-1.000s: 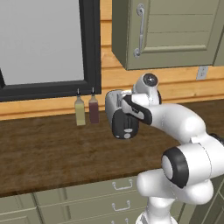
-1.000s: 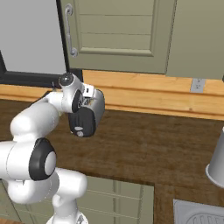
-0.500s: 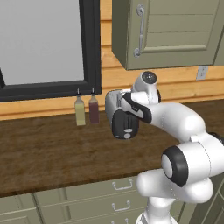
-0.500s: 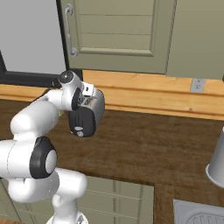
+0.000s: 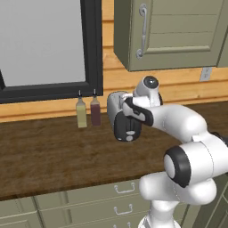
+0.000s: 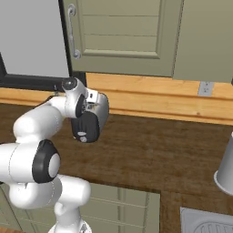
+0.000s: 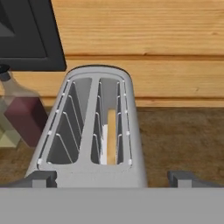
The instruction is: Start the toaster. Once the lever pops up, take the bread to the plate on the dining counter.
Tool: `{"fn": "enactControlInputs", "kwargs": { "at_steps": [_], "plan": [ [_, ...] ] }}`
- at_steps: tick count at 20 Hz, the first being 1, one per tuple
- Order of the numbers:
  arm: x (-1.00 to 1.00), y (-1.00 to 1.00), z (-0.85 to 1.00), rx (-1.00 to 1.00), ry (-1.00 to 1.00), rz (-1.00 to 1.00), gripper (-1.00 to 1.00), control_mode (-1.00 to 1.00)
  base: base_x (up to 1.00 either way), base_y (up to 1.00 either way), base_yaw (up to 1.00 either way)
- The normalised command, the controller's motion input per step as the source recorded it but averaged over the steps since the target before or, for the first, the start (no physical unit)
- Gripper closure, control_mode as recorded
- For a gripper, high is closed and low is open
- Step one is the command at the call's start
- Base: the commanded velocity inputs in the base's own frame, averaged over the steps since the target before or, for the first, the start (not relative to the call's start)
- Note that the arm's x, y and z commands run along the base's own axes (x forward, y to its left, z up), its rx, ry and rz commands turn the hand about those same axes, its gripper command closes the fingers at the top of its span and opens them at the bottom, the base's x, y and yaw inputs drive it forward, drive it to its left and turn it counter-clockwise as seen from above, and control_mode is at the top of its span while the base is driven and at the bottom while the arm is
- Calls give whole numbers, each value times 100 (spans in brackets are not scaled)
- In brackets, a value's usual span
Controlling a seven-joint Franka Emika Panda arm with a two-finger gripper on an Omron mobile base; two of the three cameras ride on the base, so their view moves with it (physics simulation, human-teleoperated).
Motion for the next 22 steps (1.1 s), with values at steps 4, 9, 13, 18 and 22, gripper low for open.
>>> {"fn": "enactControlInputs", "kwargs": {
  "at_steps": [4, 9, 13, 18, 22],
  "plan": [
    [8, 0, -24, 0, -4, 0, -100, -100, 0, 0, 0],
    [13, 0, -19, 0, -8, 0, -100, -100, 0, 0, 0],
    [11, 0, -14, 0, -4, 0, -100, -100, 0, 0, 0],
    [3, 0, -4, 0, 0, 0, -100, -100, 0, 0, 0],
    [0, 0, 0, 0, 0, 0, -100, -100, 0, 0, 0]
  ]
}}
